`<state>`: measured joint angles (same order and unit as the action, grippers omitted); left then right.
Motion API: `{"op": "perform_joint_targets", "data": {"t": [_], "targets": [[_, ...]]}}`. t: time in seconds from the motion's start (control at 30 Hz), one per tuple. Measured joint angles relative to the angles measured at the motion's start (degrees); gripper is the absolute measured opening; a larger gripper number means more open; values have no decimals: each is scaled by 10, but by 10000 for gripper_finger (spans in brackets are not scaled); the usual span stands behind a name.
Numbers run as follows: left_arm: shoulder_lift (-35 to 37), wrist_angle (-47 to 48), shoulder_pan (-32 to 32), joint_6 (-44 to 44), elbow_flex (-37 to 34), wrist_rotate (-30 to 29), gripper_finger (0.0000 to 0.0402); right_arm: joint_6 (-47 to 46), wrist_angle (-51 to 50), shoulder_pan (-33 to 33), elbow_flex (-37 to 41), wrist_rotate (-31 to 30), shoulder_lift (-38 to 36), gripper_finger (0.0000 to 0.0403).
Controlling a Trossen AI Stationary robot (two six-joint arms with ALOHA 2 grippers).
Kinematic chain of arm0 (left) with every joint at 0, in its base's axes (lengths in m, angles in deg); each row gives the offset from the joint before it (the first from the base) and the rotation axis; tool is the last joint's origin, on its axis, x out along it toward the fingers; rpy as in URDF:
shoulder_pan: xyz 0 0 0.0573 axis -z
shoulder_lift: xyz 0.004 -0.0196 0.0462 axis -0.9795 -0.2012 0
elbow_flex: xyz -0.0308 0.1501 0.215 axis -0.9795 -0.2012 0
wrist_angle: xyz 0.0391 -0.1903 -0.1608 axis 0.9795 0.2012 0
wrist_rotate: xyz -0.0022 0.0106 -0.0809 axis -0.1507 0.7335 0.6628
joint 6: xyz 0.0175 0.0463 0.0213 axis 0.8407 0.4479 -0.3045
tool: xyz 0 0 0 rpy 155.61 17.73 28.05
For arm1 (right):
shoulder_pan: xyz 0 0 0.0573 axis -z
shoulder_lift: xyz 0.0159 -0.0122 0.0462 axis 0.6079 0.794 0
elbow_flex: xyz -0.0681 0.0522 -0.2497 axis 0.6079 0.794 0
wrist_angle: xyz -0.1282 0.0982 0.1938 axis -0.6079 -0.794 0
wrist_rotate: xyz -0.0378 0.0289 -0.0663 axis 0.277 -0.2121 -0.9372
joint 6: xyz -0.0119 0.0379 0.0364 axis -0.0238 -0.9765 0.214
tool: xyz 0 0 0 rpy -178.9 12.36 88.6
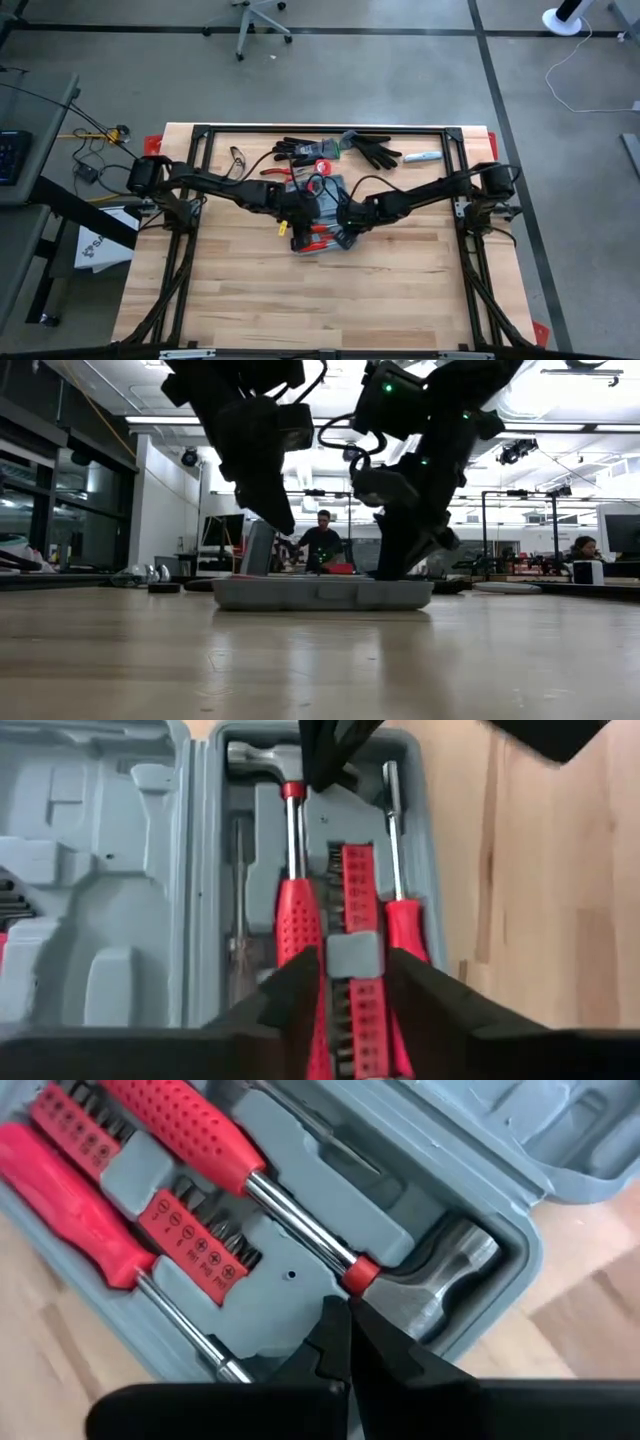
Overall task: Prefit tool cases
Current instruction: Remove the orange hammer from the gray tool box
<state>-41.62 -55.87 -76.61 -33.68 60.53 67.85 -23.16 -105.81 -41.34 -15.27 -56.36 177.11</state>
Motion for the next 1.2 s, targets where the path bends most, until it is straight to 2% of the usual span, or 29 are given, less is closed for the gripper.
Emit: {"op": "perform_joint_targets", "data": {"t": [0.2,0.4,0.67,0.77,1.07,1.2], "targets": [[-27,42,7,36,0,-18,197,-9,21,0,1,5,2,0],[-68,55,37,96,0,-70,211,-11,24,0,1,4,2,0],[-116,60,76,110,3,-276,193,-14,24,-2,2,-2,2,0],[-127,44,77,115,2,-327,185,-15,25,-4,2,-6,2,0],[-161,10,52,129,4,-321,170,-18,22,-7,3,-1,2,0],[-162,-27,32,150,3,-293,168,-19,25,-7,3,0,2,0]]}}
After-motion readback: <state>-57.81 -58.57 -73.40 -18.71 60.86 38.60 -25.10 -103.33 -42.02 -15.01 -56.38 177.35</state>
